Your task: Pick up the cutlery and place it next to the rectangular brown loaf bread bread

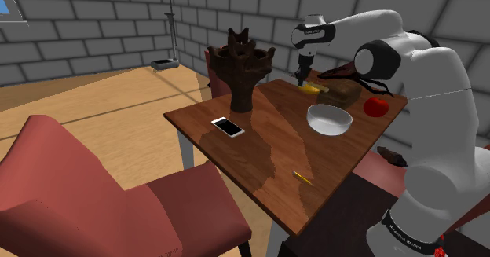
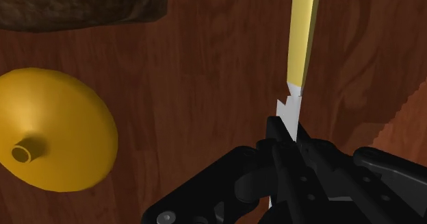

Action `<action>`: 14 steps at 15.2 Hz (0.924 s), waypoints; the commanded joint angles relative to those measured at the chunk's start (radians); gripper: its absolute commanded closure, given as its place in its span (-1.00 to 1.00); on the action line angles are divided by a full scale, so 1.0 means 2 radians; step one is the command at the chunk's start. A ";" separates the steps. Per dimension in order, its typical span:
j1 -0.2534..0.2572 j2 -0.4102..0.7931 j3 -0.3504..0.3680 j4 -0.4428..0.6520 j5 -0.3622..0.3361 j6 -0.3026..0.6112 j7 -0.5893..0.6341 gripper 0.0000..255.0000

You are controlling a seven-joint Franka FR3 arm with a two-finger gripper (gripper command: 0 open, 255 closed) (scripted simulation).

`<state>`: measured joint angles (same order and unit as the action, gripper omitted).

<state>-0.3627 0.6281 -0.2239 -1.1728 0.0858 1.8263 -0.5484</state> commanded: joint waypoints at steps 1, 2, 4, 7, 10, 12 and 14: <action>0.001 -0.002 0.000 -0.016 0.000 0.014 0.000 1.00; 0.002 -0.001 0.000 -0.022 0.000 0.021 0.000 1.00; 0.002 0.000 0.001 -0.033 0.000 0.033 0.000 1.00; 0.003 0.004 0.001 -0.048 0.001 0.051 0.000 1.00; 0.004 0.008 0.002 -0.061 0.002 0.069 0.000 1.00; 0.004 0.011 0.002 -0.069 0.003 0.080 -0.001 1.00; 0.004 0.015 0.003 -0.076 0.004 0.091 -0.001 1.00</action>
<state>-0.3554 0.6560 -0.2186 -1.3139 0.0923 1.9941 -0.5494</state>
